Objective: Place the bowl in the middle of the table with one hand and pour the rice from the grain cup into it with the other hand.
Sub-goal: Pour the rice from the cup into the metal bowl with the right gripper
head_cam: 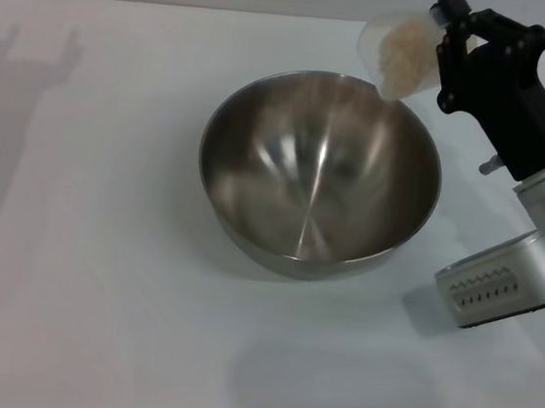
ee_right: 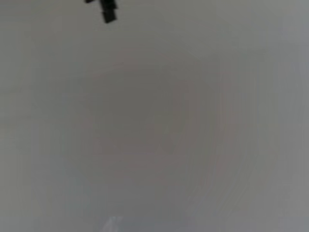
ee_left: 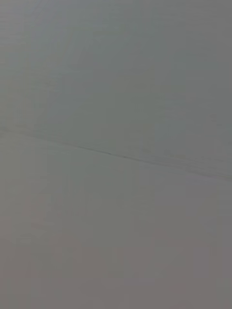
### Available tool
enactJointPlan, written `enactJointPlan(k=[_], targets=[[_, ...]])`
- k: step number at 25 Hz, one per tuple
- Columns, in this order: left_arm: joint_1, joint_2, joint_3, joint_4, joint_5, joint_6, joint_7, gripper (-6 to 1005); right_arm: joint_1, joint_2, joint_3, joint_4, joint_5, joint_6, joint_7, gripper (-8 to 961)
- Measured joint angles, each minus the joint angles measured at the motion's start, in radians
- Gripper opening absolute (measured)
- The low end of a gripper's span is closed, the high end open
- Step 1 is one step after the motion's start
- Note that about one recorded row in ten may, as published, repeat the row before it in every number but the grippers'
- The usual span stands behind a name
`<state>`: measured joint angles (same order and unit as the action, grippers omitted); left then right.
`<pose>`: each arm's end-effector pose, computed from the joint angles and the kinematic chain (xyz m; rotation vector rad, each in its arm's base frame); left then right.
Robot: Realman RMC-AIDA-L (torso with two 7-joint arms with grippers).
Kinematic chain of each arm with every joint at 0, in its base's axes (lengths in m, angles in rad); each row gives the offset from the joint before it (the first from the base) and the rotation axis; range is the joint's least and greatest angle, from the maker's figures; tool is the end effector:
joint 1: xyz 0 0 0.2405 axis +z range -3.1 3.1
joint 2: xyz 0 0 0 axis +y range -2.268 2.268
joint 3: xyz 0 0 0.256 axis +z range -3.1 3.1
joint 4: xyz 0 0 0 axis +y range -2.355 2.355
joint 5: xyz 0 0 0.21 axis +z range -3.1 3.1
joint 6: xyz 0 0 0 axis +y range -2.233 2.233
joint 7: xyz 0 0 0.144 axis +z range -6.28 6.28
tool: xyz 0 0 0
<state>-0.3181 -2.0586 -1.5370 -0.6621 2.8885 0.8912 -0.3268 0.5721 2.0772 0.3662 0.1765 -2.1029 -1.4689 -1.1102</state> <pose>-0.2814 0.3780 0.0574 -1.4079 -0.5674 -0.9678 0.2333 0.3346 -0.0367 -1.4785 -0.9006 0.1477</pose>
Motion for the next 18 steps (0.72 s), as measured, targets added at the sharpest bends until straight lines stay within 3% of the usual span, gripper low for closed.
enactJointPlan(k=[18], targets=[[0.000, -0.001, 0.000, -0.014, 0.000, -0.003, -0.002, 858, 0.027, 0.000, -0.001, -0.029, -0.066, 0.030, -0.246, 16]])
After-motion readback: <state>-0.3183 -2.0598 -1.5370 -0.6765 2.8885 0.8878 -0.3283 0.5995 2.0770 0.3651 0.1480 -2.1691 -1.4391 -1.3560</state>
